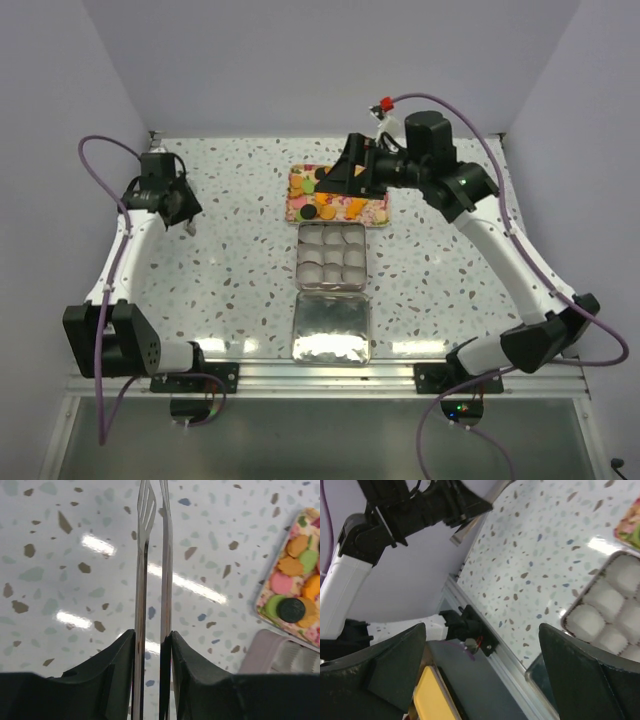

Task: Pack the cookies

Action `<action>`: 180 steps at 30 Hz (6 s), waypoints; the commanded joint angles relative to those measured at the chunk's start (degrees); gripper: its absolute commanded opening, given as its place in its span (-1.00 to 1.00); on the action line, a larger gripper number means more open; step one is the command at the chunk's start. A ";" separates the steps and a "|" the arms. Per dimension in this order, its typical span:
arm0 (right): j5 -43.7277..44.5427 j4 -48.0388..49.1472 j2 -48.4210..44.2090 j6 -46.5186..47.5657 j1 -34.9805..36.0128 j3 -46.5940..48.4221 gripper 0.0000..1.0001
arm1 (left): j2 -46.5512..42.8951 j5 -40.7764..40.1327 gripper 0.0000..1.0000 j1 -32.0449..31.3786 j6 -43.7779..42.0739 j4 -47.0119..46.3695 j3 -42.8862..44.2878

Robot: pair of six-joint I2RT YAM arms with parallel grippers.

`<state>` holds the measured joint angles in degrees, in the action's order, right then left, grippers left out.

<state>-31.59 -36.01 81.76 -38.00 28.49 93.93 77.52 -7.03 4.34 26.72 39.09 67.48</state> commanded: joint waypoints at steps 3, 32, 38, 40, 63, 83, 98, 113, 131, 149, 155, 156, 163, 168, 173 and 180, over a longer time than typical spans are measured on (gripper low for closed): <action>-4.96 6.03 2.88 -4.96 5.96 2.75 0.97 | -1.40 4.99 -0.26 -6.18 6.14 1.43 6.43; 18.32 -21.81 -16.27 6.44 6.75 -4.46 0.97 | 16.34 11.51 0.03 -29.56 -5.10 6.25 24.62; 21.13 -24.98 -17.77 7.24 6.75 -4.54 0.97 | 21.53 7.38 0.03 -33.25 -7.64 9.33 28.84; 21.57 -25.51 -17.86 7.67 6.75 -4.55 0.97 | 22.94 5.37 0.04 -34.83 -8.09 9.69 29.63; 22.37 -25.43 -16.98 8.55 6.75 -7.09 0.97 | 30.41 -1.06 0.02 -39.49 -8.97 12.59 35.08; 23.60 -25.69 -17.07 9.35 6.75 -8.06 0.97 | 34.63 -4.92 -0.01 -40.90 -9.14 15.66 35.96; 23.33 -25.95 -16.10 10.49 6.75 -7.09 0.97 | 36.74 -6.07 0.11 -42.31 -10.11 24.80 40.80; 23.33 -26.39 -16.01 11.63 6.75 -6.83 0.98 | 39.99 -7.82 -0.40 -43.54 -10.20 27.35 44.93; 20.35 -24.81 -14.78 11.37 6.75 -6.74 0.97 | 27.26 -11.08 -0.54 -43.62 -8.18 30.34 47.49; 18.06 -21.30 -17.86 7.85 6.75 -12.98 0.97 | 3.52 -1.94 -0.53 -45.47 -3.87 12.07 12.14; 19.02 -22.09 -19.09 7.85 6.84 -13.42 0.97 | 7.82 -1.94 -0.50 -45.47 -3.25 9.87 11.71; 19.46 -22.52 -19.44 7.94 6.84 -13.42 0.97 | 8.35 -2.55 -0.47 -45.47 -3.08 9.25 11.36; 20.96 -24.19 -20.50 8.29 6.84 -13.60 0.97 | 10.02 -3.87 -0.31 -45.65 -3.52 9.42 11.18; 21.49 -24.37 -20.85 8.20 6.75 -13.86 0.97 | 10.90 -4.14 -0.15 -45.65 -4.04 8.90 10.91; 21.57 -24.28 -20.32 8.47 6.75 -13.51 0.97 | 11.87 -5.98 -0.11 -45.65 -4.22 10.47 15.11; 21.49 -24.19 -19.53 8.73 6.75 -13.07 0.97 | 15.91 -10.46 -0.10 -45.47 -5.19 17.86 28.31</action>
<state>-11.00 -59.88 61.93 -29.52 35.44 80.23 92.77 -13.89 -41.06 22.20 54.81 89.14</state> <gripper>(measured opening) 0.986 0.451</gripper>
